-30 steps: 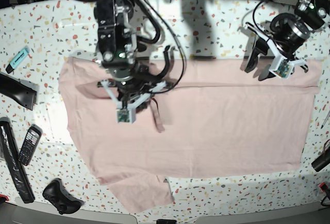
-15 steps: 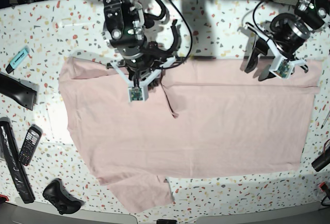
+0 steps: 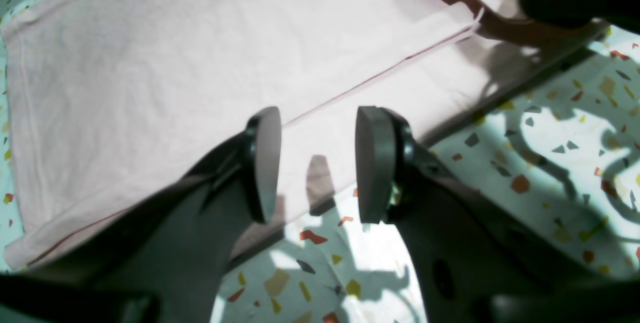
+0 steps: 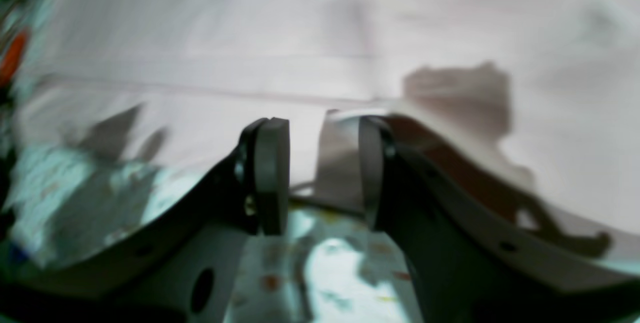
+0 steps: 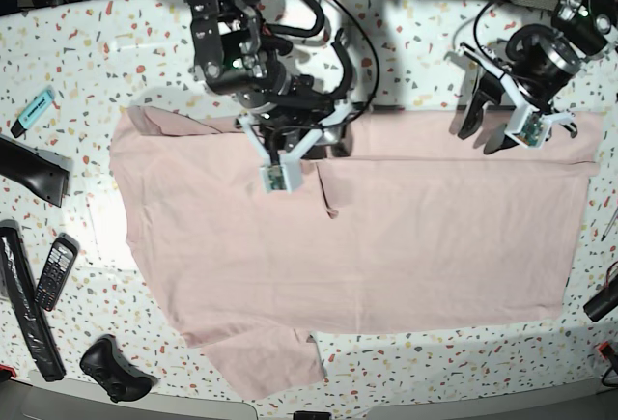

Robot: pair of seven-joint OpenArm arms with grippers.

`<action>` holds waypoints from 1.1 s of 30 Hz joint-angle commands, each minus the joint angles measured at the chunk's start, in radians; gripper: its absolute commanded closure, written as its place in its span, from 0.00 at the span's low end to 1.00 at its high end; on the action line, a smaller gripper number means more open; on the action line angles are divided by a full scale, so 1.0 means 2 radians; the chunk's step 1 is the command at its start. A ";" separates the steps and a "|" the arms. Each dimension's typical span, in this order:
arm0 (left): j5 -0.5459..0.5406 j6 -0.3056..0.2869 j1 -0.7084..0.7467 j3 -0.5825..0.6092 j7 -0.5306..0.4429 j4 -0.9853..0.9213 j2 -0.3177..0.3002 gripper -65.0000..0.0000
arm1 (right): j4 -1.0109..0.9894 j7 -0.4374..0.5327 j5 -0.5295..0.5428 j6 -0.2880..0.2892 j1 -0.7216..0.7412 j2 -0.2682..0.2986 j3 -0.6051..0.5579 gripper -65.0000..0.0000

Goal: Fold the T-shirt properly

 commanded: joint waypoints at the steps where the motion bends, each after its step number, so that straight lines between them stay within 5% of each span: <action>1: -0.006 0.000 -0.001 -0.003 -0.013 0.010 -0.004 0.65 | 0.011 0.007 0.018 0.017 0.010 -0.004 -0.002 0.65; 8: -0.006 0.000 -0.001 -0.003 -0.013 0.010 -0.004 0.65 | 0.051 -0.020 0.065 0.101 0.019 -0.004 -0.002 0.65; 12: 0.002 0.000 -0.001 -0.003 -0.007 0.010 -0.004 0.65 | 0.107 -0.033 0.002 0.101 0.019 -0.003 -0.001 0.65; 16: 0.116 0.000 -0.001 -0.003 -0.008 0.010 -0.009 0.65 | 0.155 -0.061 -0.041 0.101 0.019 0.032 -0.001 0.65; 24: 0.235 0.002 -0.001 -0.003 -0.008 0.002 -0.139 0.64 | 0.166 -0.066 -0.083 0.098 0.003 0.131 0.006 0.65; 33: 0.302 0.010 -0.004 -0.002 -0.112 -0.132 -0.209 0.64 | 0.166 -0.066 -0.026 0.098 -0.003 0.143 0.100 0.65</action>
